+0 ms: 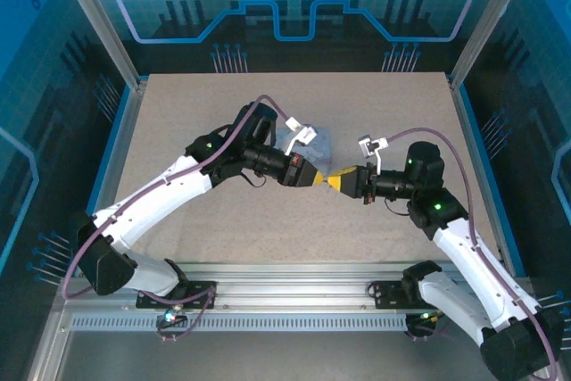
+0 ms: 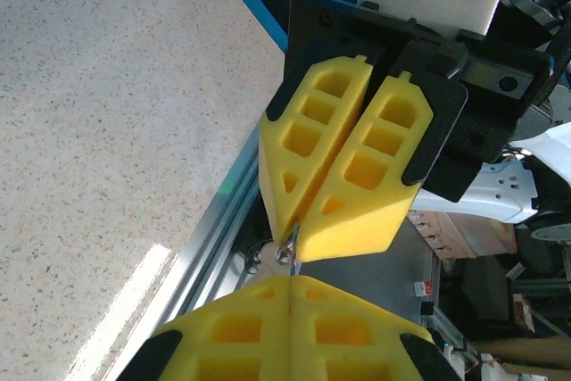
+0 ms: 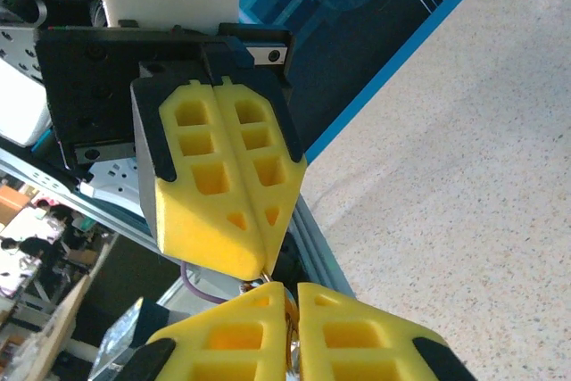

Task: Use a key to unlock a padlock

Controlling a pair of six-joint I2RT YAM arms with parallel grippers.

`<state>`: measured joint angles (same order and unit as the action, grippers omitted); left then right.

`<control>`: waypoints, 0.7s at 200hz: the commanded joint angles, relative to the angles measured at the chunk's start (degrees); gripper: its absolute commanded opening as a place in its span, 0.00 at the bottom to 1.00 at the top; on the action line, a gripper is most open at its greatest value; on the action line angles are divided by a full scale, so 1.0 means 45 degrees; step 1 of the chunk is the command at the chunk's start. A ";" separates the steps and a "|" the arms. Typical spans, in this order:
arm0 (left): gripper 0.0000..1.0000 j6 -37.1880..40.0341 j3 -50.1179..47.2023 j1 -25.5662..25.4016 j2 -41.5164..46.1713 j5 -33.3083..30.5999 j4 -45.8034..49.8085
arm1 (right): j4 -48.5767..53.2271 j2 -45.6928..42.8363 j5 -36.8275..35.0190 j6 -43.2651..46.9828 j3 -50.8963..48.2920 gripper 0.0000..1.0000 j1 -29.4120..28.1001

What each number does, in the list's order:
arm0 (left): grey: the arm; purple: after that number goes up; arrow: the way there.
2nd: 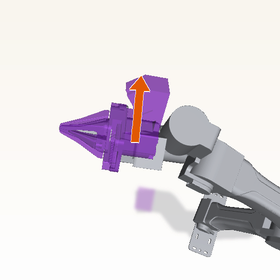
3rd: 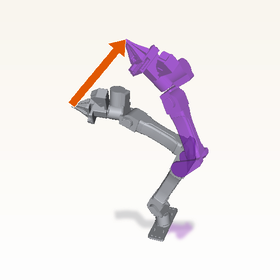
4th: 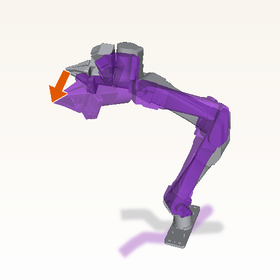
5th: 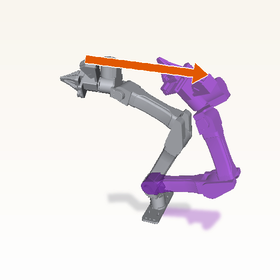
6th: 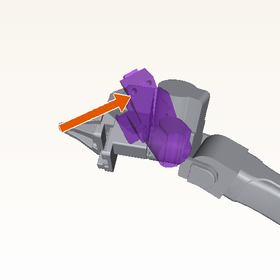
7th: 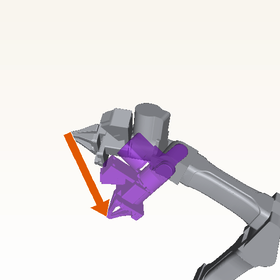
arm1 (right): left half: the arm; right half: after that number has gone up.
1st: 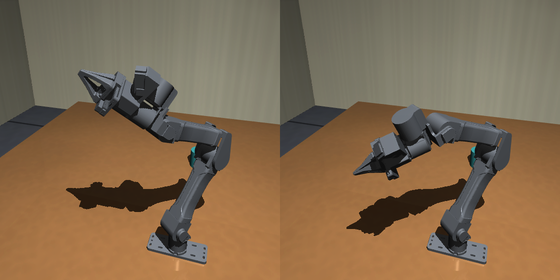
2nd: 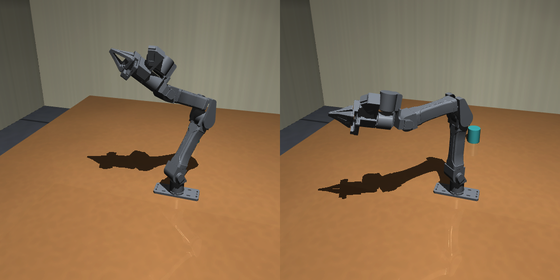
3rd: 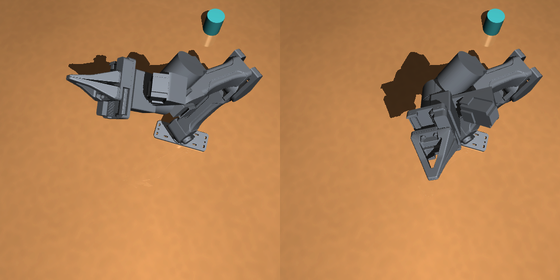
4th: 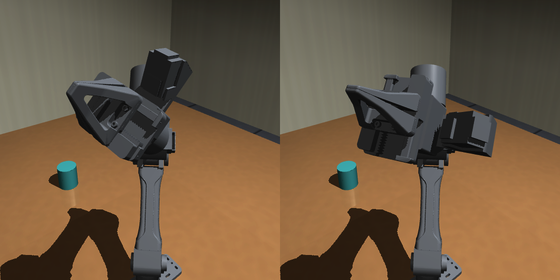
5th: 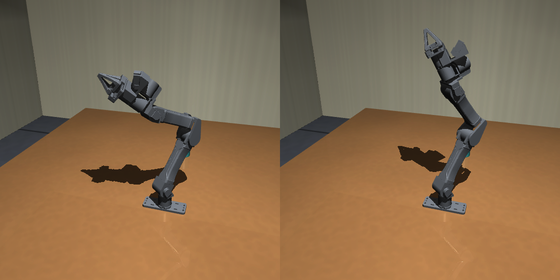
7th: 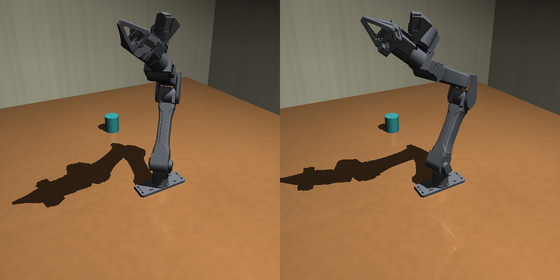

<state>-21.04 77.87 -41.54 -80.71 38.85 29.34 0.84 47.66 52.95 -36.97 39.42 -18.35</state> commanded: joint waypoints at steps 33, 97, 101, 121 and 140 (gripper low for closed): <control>0.00 -0.0149 -0.0195 -0.0071 0.0432 0.0030 -0.0232 | 0.0937 -0.0278 -0.0110 0.0881 0.0328 0.00 -0.0213; 0.58 -0.2339 -0.1504 0.1028 0.1206 -0.1997 -0.1576 | 0.5103 -0.0178 -0.5542 0.4351 0.1841 0.00 -0.1635; 0.62 -0.2526 -0.1632 0.1116 0.1311 -0.2260 -0.1640 | 0.5169 -0.0120 -0.5900 0.4429 0.1905 0.00 -0.1673; 0.74 -0.3304 -0.2166 0.1569 0.1696 -0.3315 -0.1706 | 0.5418 0.0215 -0.7696 0.4837 0.2207 0.00 -0.1876; 0.81 -0.3919 -0.2391 0.1928 0.1826 -0.3620 -0.1634 | 0.5444 0.0525 -0.9394 0.5422 0.2373 0.00 -0.2239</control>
<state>-32.99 68.58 -34.57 -74.59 27.40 23.57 21.82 48.60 24.45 -18.15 48.03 -26.41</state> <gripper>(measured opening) 0.769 0.057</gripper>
